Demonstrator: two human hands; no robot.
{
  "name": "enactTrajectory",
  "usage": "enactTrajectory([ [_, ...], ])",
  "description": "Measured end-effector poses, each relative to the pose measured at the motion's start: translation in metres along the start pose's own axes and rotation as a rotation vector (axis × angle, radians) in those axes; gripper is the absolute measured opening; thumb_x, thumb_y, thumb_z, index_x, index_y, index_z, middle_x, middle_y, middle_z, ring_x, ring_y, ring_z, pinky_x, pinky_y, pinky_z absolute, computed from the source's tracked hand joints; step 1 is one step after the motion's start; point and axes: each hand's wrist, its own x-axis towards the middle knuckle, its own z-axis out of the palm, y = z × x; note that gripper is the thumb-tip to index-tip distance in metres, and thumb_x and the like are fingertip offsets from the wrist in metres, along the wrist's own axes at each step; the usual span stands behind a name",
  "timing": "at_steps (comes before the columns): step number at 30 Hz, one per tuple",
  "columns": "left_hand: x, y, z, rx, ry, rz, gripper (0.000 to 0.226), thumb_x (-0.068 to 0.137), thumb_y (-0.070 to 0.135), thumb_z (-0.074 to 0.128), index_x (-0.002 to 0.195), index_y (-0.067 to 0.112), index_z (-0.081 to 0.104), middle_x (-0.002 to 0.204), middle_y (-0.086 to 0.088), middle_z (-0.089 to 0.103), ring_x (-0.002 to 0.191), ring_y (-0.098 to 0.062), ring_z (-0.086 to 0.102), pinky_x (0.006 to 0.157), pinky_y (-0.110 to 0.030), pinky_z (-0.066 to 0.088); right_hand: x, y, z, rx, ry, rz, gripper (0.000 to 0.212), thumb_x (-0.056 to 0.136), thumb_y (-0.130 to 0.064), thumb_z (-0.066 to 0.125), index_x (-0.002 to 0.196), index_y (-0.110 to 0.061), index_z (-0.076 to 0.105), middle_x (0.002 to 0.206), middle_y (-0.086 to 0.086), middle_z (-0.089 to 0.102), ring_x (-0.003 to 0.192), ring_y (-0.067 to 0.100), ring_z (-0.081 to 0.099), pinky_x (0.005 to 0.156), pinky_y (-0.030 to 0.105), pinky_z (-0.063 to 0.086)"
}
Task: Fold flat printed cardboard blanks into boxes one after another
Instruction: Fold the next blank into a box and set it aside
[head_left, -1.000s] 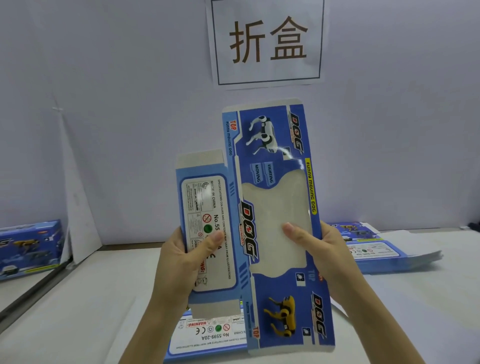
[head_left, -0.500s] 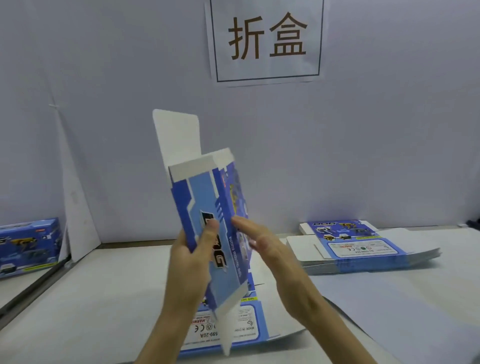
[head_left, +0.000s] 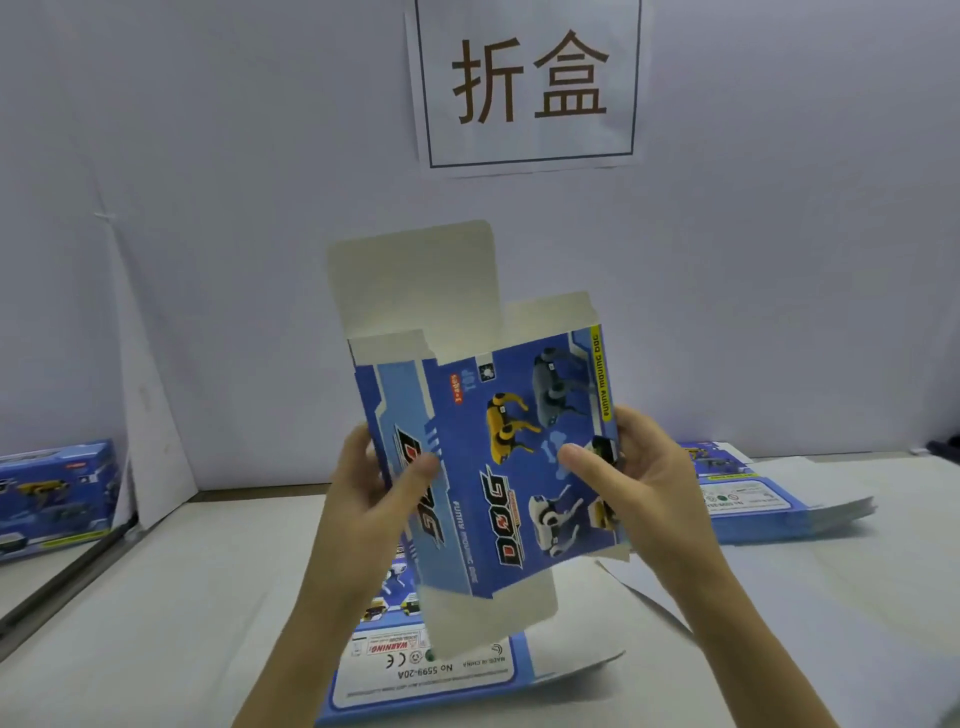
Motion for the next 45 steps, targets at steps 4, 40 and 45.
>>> enactTrajectory([
  [4,-0.002,-0.005,0.008,0.085,-0.025,0.042,0.093,0.057,0.035,0.081,0.136,0.034,0.034,0.114,0.019,0.064,0.103,-0.001,0.063,0.070,-0.013,0.053,-0.003,0.001,0.009,-0.081,0.015,-0.092,0.033,0.080,-0.016,0.074,0.110,-0.018,0.059,0.094,0.003,0.072,0.081,0.022,0.071,0.063,0.038,0.059],
  [40,-0.008,0.019,-0.002,0.808,-0.196,0.573,0.101,0.048,0.031,0.092,0.128,0.033,0.030,0.113,0.025,0.042,0.103,0.022,0.047,0.073,0.007,0.035,-0.005,-0.007,-0.010,-0.226,-0.199,0.285,0.022,0.099,-0.017,0.047,0.100,-0.034,0.062,0.082,-0.014,0.069,0.073,-0.001,0.063,0.073,0.026,0.053],
  [45,-0.004,0.017,-0.008,0.808,-0.213,0.521,0.095,0.052,0.048,0.081,0.130,0.035,0.028,0.116,0.026,0.041,0.106,0.022,0.045,0.074,0.007,0.036,-0.006,-0.015,-0.004,-0.357,-0.280,0.356,0.012,0.098,-0.033,0.049,0.098,-0.029,0.061,0.085,-0.011,0.066,0.078,0.009,0.066,0.064,0.025,0.058],
])
